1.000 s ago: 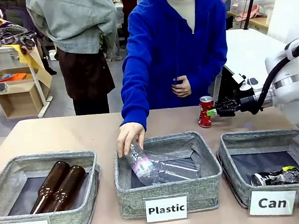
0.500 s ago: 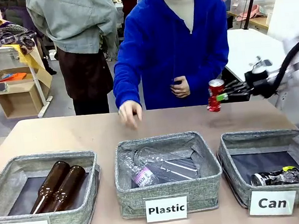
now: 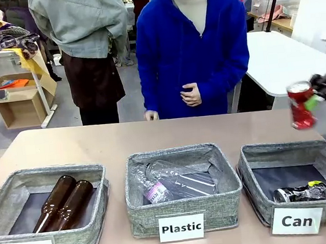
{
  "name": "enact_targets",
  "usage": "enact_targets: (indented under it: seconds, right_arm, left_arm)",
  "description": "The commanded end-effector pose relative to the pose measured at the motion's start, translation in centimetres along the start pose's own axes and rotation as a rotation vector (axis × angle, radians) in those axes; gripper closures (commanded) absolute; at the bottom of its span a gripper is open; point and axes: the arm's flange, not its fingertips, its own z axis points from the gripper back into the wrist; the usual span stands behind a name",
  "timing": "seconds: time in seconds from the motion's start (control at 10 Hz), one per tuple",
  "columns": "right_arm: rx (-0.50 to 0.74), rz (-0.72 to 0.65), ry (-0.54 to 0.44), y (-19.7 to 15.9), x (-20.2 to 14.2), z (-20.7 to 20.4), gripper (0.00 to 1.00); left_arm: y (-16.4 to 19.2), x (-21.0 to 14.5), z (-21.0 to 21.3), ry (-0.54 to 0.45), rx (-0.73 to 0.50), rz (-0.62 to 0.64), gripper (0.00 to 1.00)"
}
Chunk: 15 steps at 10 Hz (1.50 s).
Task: Sort the can waste into the basket.
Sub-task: Pick up the can waste from the table and place it in the right Fabric basket.
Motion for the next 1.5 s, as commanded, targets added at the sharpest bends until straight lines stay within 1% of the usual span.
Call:
enact_targets:
  seconds: [0.0, 0.1, 0.2, 0.3, 0.5, 0.6, 0.7, 0.8, 0.9, 1.2, 1.4]
  right_arm:
    - [0.001, -0.065, 0.182, 3.6, -0.1, -3.0, 1.0]
    - [-0.083, -0.117, 0.248, 4.3, -0.4, -4.2, 1.0]
    - [-0.134, -0.173, 0.28, 4.7, -0.5, -5.1, 1.0]
    - [-0.16, -0.222, 0.319, 5.0, -0.4, -5.7, 1.0]
    - [-0.137, -0.23, 0.339, 4.8, -0.3, -5.9, 1.0]
    - [-0.116, -0.228, 0.347, 4.7, -0.3, -5.9, 0.62]
    - [-0.1, -0.236, 0.358, 4.4, -0.4, -5.9, 0.2]
    - [-0.092, -0.238, 0.361, 4.3, -0.4, -6.0, 0.07]
    - [-0.073, -0.225, 0.363, 4.2, -0.3, -5.9, 0.0]
    - [-0.063, -0.223, 0.359, 4.1, -0.4, -6.1, 0.0]
    - [-0.063, -0.251, 0.315, 3.8, -0.4, -6.1, 0.0]
  left_arm:
    - [-0.3, 0.1, 0.2, -0.005, -0.012, 0.008, 0.0]
    - [-0.3, 0.1, 0.2, -0.005, -0.012, 0.008, 0.0]
    - [-0.3, 0.1, 0.2, -0.005, -0.012, 0.008, 0.0]
    - [-0.3, 0.1, 0.2, -0.005, -0.012, 0.008, 0.0]
    - [-0.3, 0.1, 0.2, -0.005, -0.012, 0.008, 0.0]
    - [-0.3, 0.1, 0.2, -0.005, -0.012, 0.008, 0.0]
    - [-0.3, 0.1, 0.2, -0.005, -0.012, 0.008, 0.0]
    - [-0.3, 0.1, 0.2, -0.005, -0.012, 0.008, 0.0]
    - [-0.3, 0.1, 0.2, -0.005, -0.012, 0.008, 0.0]
    - [-0.3, 0.1, 0.2, -0.005, -0.012, 0.008, 0.0]
    - [-0.3, 0.1, 0.2, -0.005, -0.012, 0.008, 0.0]
